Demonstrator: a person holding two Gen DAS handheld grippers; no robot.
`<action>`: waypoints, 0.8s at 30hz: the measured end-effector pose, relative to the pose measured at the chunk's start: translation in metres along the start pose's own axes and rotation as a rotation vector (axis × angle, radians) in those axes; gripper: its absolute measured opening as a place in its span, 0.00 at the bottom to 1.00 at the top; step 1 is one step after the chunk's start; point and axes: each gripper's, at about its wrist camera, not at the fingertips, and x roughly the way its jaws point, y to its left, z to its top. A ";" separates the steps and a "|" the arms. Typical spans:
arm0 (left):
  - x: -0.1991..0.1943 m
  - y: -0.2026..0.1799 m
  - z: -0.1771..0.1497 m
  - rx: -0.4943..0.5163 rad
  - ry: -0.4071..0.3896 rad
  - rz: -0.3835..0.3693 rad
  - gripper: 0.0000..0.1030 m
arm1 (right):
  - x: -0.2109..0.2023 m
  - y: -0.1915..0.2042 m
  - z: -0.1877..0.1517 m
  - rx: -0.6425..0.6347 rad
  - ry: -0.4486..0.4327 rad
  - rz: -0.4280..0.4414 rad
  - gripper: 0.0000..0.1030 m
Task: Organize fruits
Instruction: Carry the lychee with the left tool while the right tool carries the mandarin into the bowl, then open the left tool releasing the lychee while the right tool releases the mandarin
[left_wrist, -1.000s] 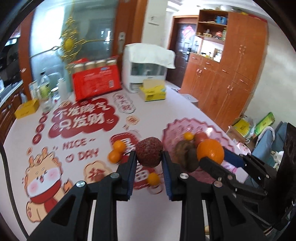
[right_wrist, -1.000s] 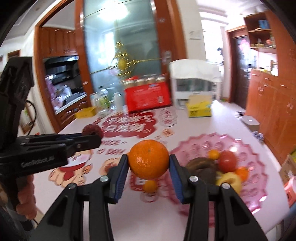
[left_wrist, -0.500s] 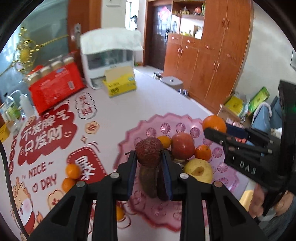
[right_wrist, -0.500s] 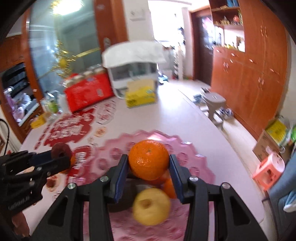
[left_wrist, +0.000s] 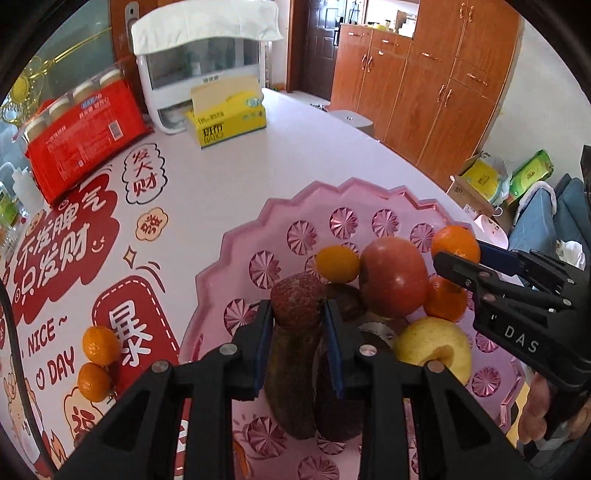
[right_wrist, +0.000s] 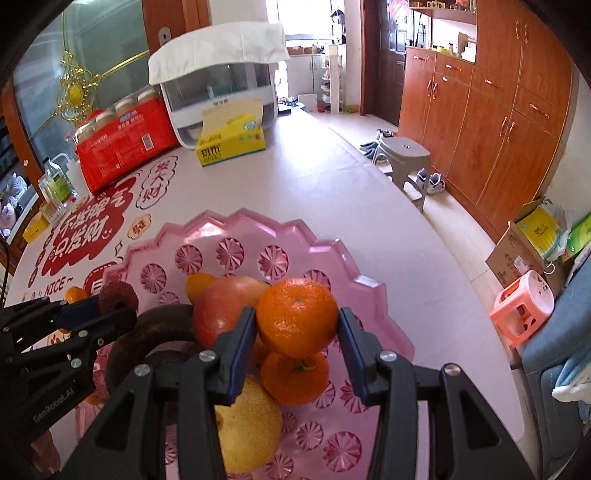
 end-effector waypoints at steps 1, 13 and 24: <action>0.002 0.000 0.000 -0.001 0.008 0.003 0.27 | 0.004 0.000 0.000 0.001 0.012 -0.002 0.44; -0.020 0.005 -0.010 -0.025 -0.030 0.029 0.80 | -0.015 0.004 -0.008 0.026 -0.042 0.010 0.57; -0.064 0.012 -0.026 -0.061 -0.087 0.064 0.87 | -0.057 0.018 -0.023 0.020 -0.122 0.031 0.57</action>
